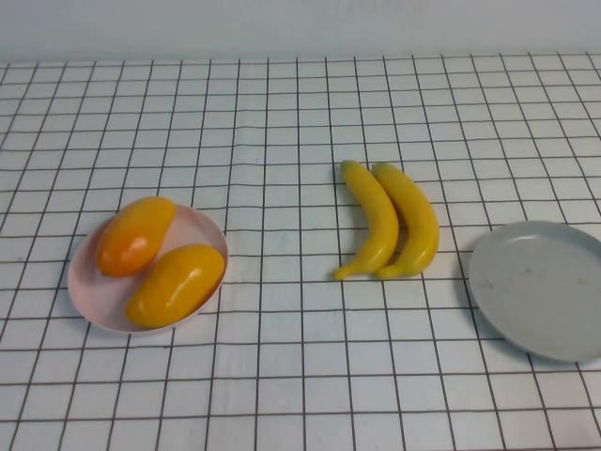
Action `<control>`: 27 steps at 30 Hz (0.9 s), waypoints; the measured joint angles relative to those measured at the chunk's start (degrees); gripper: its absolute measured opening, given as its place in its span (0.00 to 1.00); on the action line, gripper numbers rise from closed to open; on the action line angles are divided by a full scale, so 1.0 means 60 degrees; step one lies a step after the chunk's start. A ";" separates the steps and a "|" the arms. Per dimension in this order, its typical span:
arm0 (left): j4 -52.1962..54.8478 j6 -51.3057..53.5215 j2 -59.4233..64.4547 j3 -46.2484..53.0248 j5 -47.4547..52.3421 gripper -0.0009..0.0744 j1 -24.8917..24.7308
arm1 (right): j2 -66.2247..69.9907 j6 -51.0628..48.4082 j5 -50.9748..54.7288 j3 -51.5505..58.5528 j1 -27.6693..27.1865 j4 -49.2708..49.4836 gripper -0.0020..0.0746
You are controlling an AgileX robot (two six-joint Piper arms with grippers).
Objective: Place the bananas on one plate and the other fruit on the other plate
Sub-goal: Put another type of fruit in the right plate
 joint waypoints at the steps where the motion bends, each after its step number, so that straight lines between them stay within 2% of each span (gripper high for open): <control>1: -0.0429 0.0444 -0.0119 0.0202 -0.0021 0.01 0.0237 | 0.0000 0.0000 0.0000 0.0000 0.0000 0.0000 0.01; 5: -0.1740 0.2041 -0.0282 0.0901 -0.0473 0.01 0.1070 | 0.0000 0.0000 0.0000 0.0000 0.0000 0.0000 0.01; 8: -0.1981 0.2576 -0.0298 0.1168 -0.0662 0.01 0.1302 | 0.0000 0.0000 0.0000 0.0000 0.0000 0.0000 0.01; 15: -0.2360 0.4508 -0.0302 0.1208 0.0253 0.01 0.1118 | 0.0000 0.0000 0.0000 0.0000 0.0000 0.0000 0.01; 27: -0.2949 0.4727 -0.0318 0.1208 0.0293 0.01 0.0721 | 0.0000 0.0000 0.0000 0.0000 0.0000 0.0000 0.01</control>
